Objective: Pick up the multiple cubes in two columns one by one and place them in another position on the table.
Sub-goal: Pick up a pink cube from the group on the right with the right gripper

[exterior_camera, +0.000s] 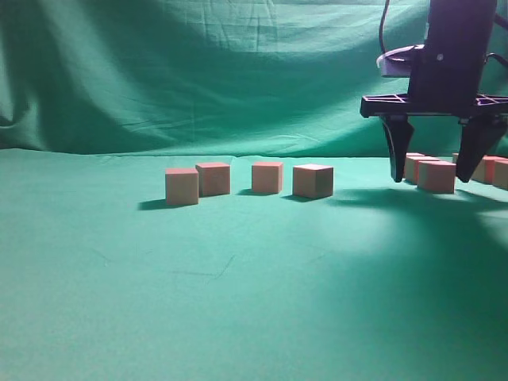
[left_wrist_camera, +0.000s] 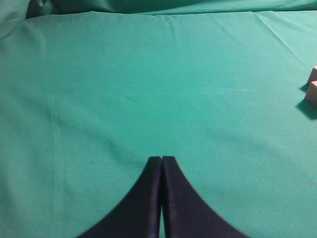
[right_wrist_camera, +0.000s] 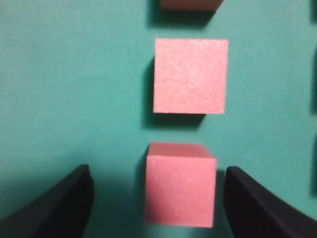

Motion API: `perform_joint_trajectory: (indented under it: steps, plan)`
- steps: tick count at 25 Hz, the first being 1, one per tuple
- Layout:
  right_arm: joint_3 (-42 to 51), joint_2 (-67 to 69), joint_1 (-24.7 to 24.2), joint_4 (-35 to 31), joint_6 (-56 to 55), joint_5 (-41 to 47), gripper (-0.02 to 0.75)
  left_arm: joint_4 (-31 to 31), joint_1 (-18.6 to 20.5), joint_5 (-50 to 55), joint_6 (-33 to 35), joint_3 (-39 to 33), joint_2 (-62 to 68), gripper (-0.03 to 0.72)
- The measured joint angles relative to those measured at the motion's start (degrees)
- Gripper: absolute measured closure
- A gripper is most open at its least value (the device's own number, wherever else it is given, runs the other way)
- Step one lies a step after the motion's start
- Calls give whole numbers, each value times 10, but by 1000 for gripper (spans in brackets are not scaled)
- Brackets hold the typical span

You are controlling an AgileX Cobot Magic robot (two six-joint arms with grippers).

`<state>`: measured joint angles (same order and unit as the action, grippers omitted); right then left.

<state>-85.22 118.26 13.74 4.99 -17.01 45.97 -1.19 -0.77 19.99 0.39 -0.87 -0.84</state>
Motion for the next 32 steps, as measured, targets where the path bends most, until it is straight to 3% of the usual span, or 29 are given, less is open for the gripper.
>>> perform_joint_trajectory:
  steps: [8, 14, 22, 28, 32]
  plan:
    - [0, 12, -4, 4, 0, -8, 237, 0, 0, 0, 0, 0, 0, 688]
    - [0, 12, -4, 4, -2, -4, 477, 0, 0, 0, 0, 0, 0, 688]
    - [0, -47, 1, -5, 18, 87, 467, 0, 0, 0, 0, 0, 0, 688]
    - [0, -160, 64, -19, 54, 146, 467, 0, 0, 0, 0, 0, 0, 688]
    - [0, -214, 142, -20, 56, 162, 467, 0, 0, 0, 0, 0, 0, 688]
